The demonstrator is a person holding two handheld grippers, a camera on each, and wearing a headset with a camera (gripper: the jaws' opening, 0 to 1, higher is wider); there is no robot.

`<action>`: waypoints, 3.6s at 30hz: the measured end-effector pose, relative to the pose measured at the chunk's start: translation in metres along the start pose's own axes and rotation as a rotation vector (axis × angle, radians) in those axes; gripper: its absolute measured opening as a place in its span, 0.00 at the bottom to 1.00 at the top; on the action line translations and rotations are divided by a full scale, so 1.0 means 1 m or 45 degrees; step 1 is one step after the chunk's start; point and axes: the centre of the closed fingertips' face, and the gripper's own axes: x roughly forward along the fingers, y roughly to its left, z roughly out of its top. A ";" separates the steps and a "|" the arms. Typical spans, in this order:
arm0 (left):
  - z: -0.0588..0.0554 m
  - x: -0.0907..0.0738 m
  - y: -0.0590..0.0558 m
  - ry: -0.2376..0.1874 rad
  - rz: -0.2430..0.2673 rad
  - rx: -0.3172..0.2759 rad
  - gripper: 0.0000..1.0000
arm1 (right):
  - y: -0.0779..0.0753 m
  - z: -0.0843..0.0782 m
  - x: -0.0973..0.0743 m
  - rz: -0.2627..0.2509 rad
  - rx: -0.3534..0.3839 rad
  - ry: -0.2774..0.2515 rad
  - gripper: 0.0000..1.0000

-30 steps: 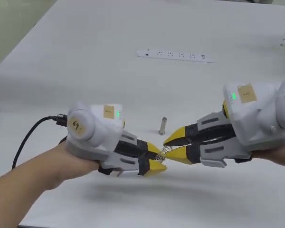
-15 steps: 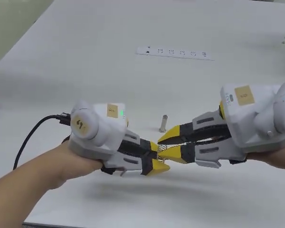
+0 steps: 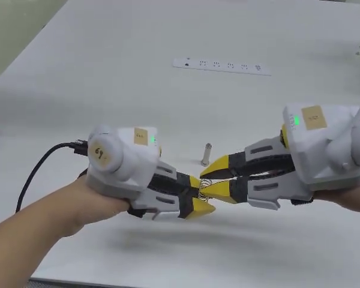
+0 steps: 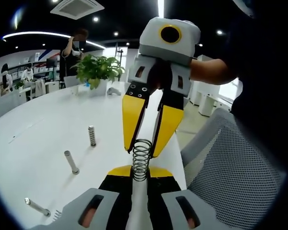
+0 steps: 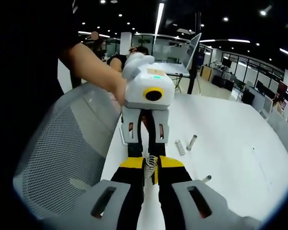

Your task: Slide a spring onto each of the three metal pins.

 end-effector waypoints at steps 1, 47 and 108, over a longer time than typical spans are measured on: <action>0.001 0.000 -0.001 -0.005 -0.001 -0.011 0.02 | 0.000 0.001 0.000 -0.001 -0.009 0.003 0.07; -0.007 -0.040 0.020 -0.028 0.161 -0.169 0.21 | -0.005 -0.009 0.001 -0.012 -0.169 0.147 0.07; -0.052 -0.144 0.067 -0.074 0.619 -0.324 0.98 | -0.058 -0.033 -0.004 -0.190 -0.178 0.220 0.07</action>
